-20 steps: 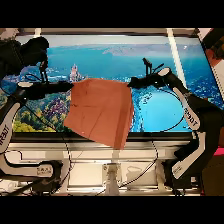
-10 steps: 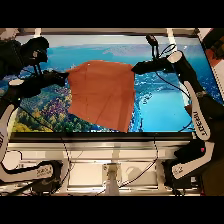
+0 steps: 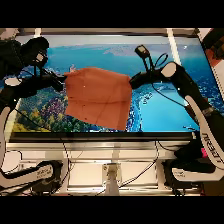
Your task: Fold the clothes and pants, and hang the long-sleeved shirts on hangers.
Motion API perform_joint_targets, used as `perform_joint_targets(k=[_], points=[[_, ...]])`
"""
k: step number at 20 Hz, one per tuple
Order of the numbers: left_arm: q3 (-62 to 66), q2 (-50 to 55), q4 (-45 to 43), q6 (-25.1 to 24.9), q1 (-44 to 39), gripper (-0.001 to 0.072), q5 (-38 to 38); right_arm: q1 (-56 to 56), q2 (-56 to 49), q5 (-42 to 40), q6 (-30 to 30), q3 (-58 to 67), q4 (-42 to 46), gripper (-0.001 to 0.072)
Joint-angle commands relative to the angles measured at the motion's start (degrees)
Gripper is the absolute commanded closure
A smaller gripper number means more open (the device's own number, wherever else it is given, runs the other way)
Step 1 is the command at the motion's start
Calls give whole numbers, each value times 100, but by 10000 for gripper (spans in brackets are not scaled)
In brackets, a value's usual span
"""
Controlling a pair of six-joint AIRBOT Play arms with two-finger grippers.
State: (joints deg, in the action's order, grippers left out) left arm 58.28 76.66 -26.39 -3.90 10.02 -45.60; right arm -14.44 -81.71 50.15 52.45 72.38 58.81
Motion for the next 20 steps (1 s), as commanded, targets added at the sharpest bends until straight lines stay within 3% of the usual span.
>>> perform_joint_targets(k=[1,4,10,13,16,20], points=[[-9,-125,-192,-11,-2,702,7,-103,586,-396,94,-841,133,702],[-9,-238,-138,-13,-2,700,210,-103,776,-1045,94,-872,109,701],[-9,127,-144,1366,-4,698,214,-103,343,-1919,372,-874,-59,701],[-9,647,0,1399,-7,696,319,-103,-184,-2439,603,-874,-76,700],[-9,1161,686,1390,-9,695,476,-103,-621,-2905,977,-874,-74,699],[-9,1587,1543,1344,-7,695,616,-103,-817,-2894,1045,-874,-68,699]])
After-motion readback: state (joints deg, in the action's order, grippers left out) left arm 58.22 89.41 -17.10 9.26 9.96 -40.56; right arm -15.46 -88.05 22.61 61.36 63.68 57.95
